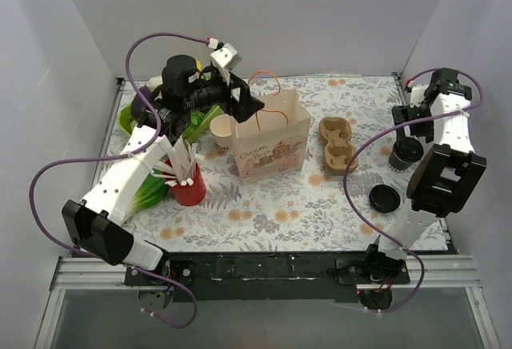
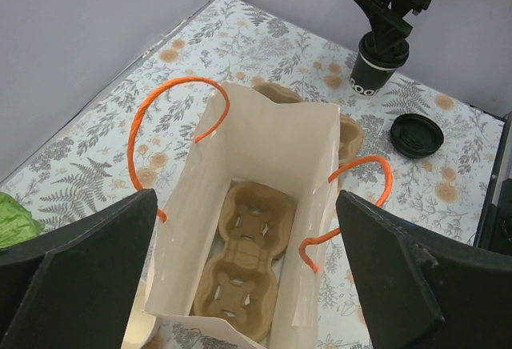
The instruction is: Pack the takeout coffee
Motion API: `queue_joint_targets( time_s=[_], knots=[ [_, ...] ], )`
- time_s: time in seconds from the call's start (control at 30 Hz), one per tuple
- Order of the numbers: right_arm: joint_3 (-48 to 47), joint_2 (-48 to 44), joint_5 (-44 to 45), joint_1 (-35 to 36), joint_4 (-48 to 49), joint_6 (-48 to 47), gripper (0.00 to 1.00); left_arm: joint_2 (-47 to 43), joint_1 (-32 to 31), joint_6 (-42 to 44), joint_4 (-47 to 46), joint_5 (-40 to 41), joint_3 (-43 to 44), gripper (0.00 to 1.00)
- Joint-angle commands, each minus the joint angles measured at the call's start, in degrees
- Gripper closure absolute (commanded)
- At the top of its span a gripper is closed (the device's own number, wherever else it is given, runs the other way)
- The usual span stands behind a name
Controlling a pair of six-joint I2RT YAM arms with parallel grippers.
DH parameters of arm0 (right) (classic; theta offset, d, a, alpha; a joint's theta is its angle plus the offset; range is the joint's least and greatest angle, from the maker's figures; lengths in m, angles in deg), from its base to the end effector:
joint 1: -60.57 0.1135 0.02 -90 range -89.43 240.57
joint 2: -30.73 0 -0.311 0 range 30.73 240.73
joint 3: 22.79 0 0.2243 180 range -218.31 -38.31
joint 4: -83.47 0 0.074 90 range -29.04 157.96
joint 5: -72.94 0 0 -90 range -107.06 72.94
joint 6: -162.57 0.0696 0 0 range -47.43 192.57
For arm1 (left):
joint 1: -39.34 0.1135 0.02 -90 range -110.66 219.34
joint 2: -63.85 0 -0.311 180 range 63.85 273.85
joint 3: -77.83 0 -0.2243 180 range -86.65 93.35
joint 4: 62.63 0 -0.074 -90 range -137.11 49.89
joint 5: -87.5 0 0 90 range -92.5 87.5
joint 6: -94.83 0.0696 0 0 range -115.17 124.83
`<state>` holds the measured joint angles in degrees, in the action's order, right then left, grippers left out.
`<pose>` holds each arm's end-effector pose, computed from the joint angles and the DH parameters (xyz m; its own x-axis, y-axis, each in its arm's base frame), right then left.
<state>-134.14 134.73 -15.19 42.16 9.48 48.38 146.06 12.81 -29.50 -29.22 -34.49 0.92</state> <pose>0.3547 -0.1205 0.3122 -0.9289 -0.1224 -0.3494 -0.0578 0.9801 -0.1898 0.2674 -0.1747 0.4727 -0.6349 -0.2177 -0.7413 0.5855 0.4905 -0.6454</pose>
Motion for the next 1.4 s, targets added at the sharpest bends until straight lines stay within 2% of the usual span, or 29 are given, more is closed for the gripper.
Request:
queue_joint_targets(
  time_s=[0.0, 0.3, 0.53, 0.77, 1.03, 1.13, 1.23, 1.37],
  knots=[
    [-3.0, 1.4, -1.3, -1.7, 0.0, 0.4, 0.04, 0.3, 0.1, 1.2, 1.1, -0.5, 1.5, 0.04],
    [-1.6, 2.4, -5.2, -3.1, -0.9, 0.5, 0.05, 0.6, 0.1, 1.3, 1.4, -0.8, 1.7, 0.03],
    [-1.7, 1.7, -6.1, -3.1, -1.6, 0.0, 0.2, 0.1, 0.1, 1.5, 1.4, -0.6, 1.1, 0.03],
    [-1.3, -3.5, -7.6, -3.1, -3.9, -0.8, 0.27, 0.5, 0.0, 1.7, 1.4, -0.3, 1.3, 0.04],
    [1.5, -13.4, -19.6, -2.3, -10.9, -10.0, 0.36, 2.5, 0.1, 1.9, 1.6, 0.3, 2.2, 0.03],
    [3.7, -17.3, -26.4, 0.1, -14.6, -17.6, 0.37, 3.3, 0.1, 2.0, 2.1, 0.6, 3.1, 0.03],
    [7.5, -21.8, -29.5, 6.5, -16.4, -25.0, 0.36, 3.9, 0.1, 2.7, 2.9, 1.0, 3.6, 0.03],
    [14.4, -27.9, -30.3, 20.5, -15.6, -34.6, 0.34, 4.2, 0.1, 4.4, 4.0, 2.4, 3.7, 0.03]
  ],
)
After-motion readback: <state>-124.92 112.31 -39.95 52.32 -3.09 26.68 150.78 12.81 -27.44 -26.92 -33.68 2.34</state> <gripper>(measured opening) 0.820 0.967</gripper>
